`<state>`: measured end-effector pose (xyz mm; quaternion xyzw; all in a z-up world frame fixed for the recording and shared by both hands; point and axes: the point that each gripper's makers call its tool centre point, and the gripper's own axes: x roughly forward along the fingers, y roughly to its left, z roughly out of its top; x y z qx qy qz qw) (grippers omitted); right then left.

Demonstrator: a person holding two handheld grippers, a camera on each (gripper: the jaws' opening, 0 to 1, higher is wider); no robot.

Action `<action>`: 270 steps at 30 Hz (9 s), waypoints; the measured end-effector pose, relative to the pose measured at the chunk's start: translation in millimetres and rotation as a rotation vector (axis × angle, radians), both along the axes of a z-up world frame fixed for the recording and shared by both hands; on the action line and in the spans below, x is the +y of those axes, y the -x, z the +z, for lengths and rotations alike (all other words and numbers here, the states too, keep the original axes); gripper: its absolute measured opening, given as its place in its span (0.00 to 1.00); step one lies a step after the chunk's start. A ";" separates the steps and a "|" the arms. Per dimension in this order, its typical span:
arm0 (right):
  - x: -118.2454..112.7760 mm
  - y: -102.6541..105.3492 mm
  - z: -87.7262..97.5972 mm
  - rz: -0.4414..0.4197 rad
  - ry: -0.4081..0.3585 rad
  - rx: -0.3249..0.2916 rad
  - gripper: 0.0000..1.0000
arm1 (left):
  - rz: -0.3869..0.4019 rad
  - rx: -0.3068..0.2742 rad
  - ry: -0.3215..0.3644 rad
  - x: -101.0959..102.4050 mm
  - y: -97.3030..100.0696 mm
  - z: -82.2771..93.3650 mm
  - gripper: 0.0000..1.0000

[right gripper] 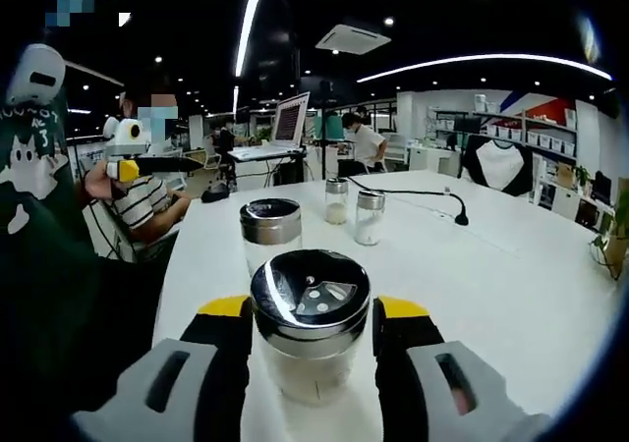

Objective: Rotate the seasoning bottle until the label or dispensing opening points toward the visible target arrow and the bottle remains upright within the marked orientation range

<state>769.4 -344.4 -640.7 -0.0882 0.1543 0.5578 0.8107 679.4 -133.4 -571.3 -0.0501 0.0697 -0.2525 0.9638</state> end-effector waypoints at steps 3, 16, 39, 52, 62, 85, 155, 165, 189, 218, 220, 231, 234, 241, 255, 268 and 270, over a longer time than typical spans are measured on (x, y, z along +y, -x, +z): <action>-0.5 -2.3 -2.2 -0.008 0.013 -0.039 0.46 | -0.005 0.004 -0.007 -0.8 1.1 -1.3 1.00; 1.3 2.8 -3.8 0.005 -0.003 -0.012 0.42 | 0.007 -0.023 0.008 -0.5 -1.0 9.7 1.00; 0.9 -2.0 -3.9 -0.049 -0.006 -0.022 0.41 | -0.068 -0.014 0.004 -22.7 -0.9 8.3 1.00; 0.8 -5.3 -4.7 -0.134 0.013 -0.025 0.41 | -0.088 -0.032 -0.001 -28.2 -3.8 9.5 1.00; 1.5 -9.2 -5.3 -0.259 0.019 -0.012 0.41 | -0.071 -0.081 -0.037 -20.5 -6.2 15.7 1.00; -5.6 -18.8 -8.5 -0.613 0.040 0.000 0.41 | -0.053 -0.080 -0.002 -23.8 -4.3 18.4 0.99; 6.3 1.8 4.0 -0.120 0.080 0.023 0.58 | -0.041 -0.052 -0.040 -20.1 0.0 9.1 0.99; 6.3 -3.1 0.5 -0.066 0.056 0.070 0.53 | -0.060 -0.057 -0.056 -23.7 1.4 13.8 0.99; 6.9 -1.0 -0.9 -0.059 0.041 0.043 0.40 | -0.063 -0.056 -0.047 -25.1 0.0 13.4 0.99; 3.2 -6.7 -2.3 -0.308 0.069 0.037 0.40 | -0.069 -0.058 -0.036 -26.3 -1.2 9.8 0.99; 3.6 -7.1 -2.3 -0.318 0.074 0.032 0.39 | -0.064 -0.058 -0.034 -25.4 -1.1 10.1 0.99; 1.6 -9.6 -2.6 -0.432 0.047 0.009 0.39 | -0.049 -0.051 -0.040 -20.7 -1.6 8.6 0.99; 1.2 -9.5 -2.5 -0.462 0.042 0.005 0.39 | -0.048 -0.051 -0.039 -21.2 -2.3 8.8 0.99; -2.0 -11.7 -3.1 -0.549 0.053 0.014 0.39 | -0.058 -0.049 -0.040 -24.8 -3.2 8.0 0.99; -6.3 -12.8 -3.9 -0.770 0.047 0.010 0.39 | -0.058 -0.050 -0.041 -23.8 -3.8 9.4 0.99; -8.5 -15.5 -3.9 -0.898 0.020 -0.009 0.39 | -0.052 -0.050 -0.035 -21.5 -3.5 10.0 0.99; -8.5 -15.6 -4.0 -0.910 0.017 -0.020 0.39 | -0.056 -0.051 -0.040 -22.7 -2.9 9.6 0.99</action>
